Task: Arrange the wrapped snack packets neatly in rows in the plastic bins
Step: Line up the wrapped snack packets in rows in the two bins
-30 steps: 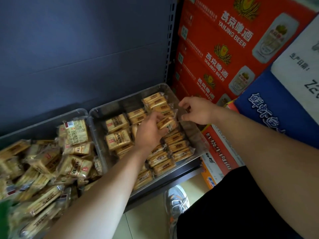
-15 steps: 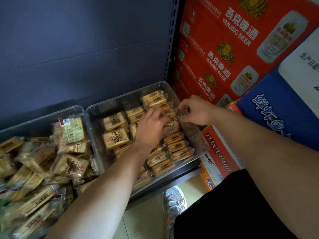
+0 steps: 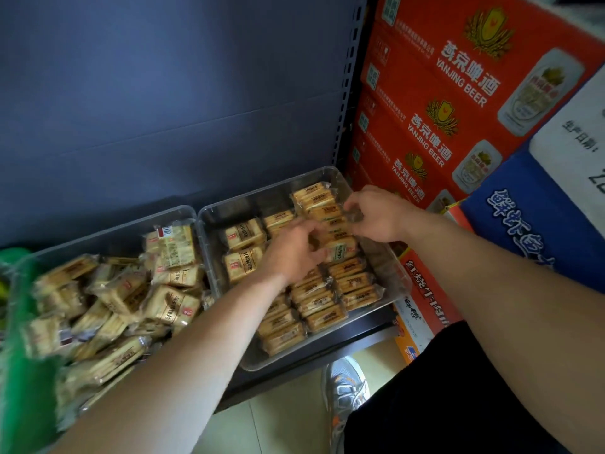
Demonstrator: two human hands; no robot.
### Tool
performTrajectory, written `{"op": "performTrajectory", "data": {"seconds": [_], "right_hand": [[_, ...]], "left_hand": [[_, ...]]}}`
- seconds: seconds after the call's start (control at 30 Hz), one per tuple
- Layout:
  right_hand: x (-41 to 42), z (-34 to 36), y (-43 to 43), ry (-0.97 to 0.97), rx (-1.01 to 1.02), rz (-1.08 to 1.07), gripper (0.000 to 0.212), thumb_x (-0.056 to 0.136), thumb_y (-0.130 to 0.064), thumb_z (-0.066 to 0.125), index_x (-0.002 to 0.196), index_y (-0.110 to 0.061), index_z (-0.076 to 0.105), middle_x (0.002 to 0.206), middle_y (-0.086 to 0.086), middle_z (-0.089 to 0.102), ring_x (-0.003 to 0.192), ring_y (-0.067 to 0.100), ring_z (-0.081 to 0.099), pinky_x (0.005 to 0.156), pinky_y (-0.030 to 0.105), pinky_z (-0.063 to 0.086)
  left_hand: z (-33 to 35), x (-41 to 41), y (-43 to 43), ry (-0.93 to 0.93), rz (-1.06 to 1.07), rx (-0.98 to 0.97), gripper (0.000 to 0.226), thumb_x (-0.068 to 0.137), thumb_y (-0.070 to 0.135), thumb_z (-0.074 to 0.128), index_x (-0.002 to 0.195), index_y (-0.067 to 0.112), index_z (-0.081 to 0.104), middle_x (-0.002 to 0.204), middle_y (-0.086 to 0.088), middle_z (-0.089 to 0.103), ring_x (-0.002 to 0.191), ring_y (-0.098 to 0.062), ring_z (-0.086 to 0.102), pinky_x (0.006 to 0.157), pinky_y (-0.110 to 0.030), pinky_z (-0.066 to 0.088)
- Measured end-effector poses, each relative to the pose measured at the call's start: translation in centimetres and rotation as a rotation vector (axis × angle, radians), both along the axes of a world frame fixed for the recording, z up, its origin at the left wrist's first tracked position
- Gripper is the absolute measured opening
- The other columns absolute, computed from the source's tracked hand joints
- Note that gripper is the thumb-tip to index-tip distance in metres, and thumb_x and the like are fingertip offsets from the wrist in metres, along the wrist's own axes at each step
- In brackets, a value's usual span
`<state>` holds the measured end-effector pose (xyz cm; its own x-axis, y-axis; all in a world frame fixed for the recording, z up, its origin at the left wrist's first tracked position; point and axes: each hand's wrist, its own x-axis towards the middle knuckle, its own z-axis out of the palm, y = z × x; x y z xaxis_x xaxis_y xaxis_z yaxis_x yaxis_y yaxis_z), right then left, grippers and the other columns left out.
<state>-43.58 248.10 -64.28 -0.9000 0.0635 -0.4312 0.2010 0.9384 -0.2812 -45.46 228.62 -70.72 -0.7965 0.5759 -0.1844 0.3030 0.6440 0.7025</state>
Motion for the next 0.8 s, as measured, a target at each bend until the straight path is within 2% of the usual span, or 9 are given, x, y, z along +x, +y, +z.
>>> {"op": "performTrajectory", "data": {"seconds": [0.07,0.2,0.37,0.43,0.5,0.57,0.67,0.8], "right_hand": [[-0.3,0.5,-1.8,0.025,-0.001,0.044,0.049,0.095,-0.031,0.066,0.141,-0.022,0.054,0.136,0.005,0.046,0.126,0.024,0.048,0.102,0.034,0.043],[-1.0,1.4,-7.3,0.077,-0.074,0.148,0.044,0.094,-0.03,0.065,0.137,-0.022,0.058,0.141,0.005,0.052,0.128,0.025,0.05,0.105,0.036,0.045],[-1.5,1.8,-17.4,0.11,-0.154,0.421,0.039,0.095,-0.031,0.064,0.132,-0.021,0.062,0.132,0.006,0.059,0.123,0.026,0.055,0.104,0.036,0.045],[-1.3,1.3,-21.0,0.069,-0.165,0.525,0.036,0.096,-0.031,0.063,0.131,-0.023,0.061,0.132,0.002,0.059,0.121,0.024,0.056,0.1,0.037,0.046],[-1.2,0.5,-23.5,0.024,-0.16,0.599,0.033,0.097,-0.03,0.063,0.129,-0.024,0.062,0.13,-0.001,0.059,0.116,0.022,0.057,0.098,0.039,0.049],[-1.4,-0.4,-25.2,0.0,-0.128,0.661,0.031,0.096,-0.031,0.064,0.127,-0.025,0.062,0.125,-0.002,0.06,0.11,0.021,0.059,0.093,0.042,0.052],[-1.9,-2.1,-27.1,0.025,-0.042,0.712,0.047,0.093,-0.032,0.068,0.137,-0.028,0.054,0.13,-0.003,0.056,0.11,0.02,0.058,0.091,0.04,0.053],[-1.7,-4.1,-29.7,0.098,0.089,0.768,0.091,0.083,-0.046,0.077,0.156,-0.028,0.024,0.145,0.005,0.037,0.109,0.023,0.057,0.088,0.038,0.054]], "left_hand": [[2.5,0.1,-3.1,0.024,-0.005,-0.083,0.04,0.091,0.042,0.072,0.128,0.036,0.059,0.122,0.017,0.057,0.102,-0.007,0.063,0.091,-0.031,0.055],[7.6,0.5,-11.7,0.053,-0.001,-0.282,0.036,0.092,0.043,0.069,0.127,0.033,0.062,0.127,0.016,0.059,0.107,-0.007,0.061,0.099,-0.032,0.05],[9.4,2.7,-24.5,-0.064,0.184,-0.431,0.017,0.088,0.051,0.07,0.102,0.043,0.064,0.118,0.021,0.065,0.108,-0.008,0.064,0.102,-0.038,0.05],[8.6,3.5,-27.9,-0.133,0.195,-0.514,0.02,0.09,0.049,0.069,0.107,0.038,0.067,0.12,0.023,0.062,0.11,-0.01,0.062,0.099,-0.033,0.047],[7.5,3.9,-29.7,-0.162,0.188,-0.545,0.028,0.093,0.043,0.069,0.117,0.029,0.067,0.122,0.013,0.065,0.108,-0.01,0.061,0.094,-0.031,0.048],[6.7,4.3,-30.6,-0.164,0.208,-0.526,0.032,0.094,0.042,0.069,0.123,0.029,0.064,0.125,0.009,0.064,0.11,-0.011,0.061,0.098,-0.033,0.049],[5.7,4.6,-31.7,-0.215,0.163,-0.545,0.039,0.094,0.04,0.069,0.13,0.03,0.058,0.132,0.009,0.06,0.116,-0.011,0.058,0.102,-0.033,0.046],[5.5,4.4,-32.5,-0.232,0.158,-0.545,0.05,0.089,0.039,0.075,0.134,0.032,0.055,0.135,0.009,0.059,0.116,-0.011,0.057,0.101,-0.032,0.046]]}}
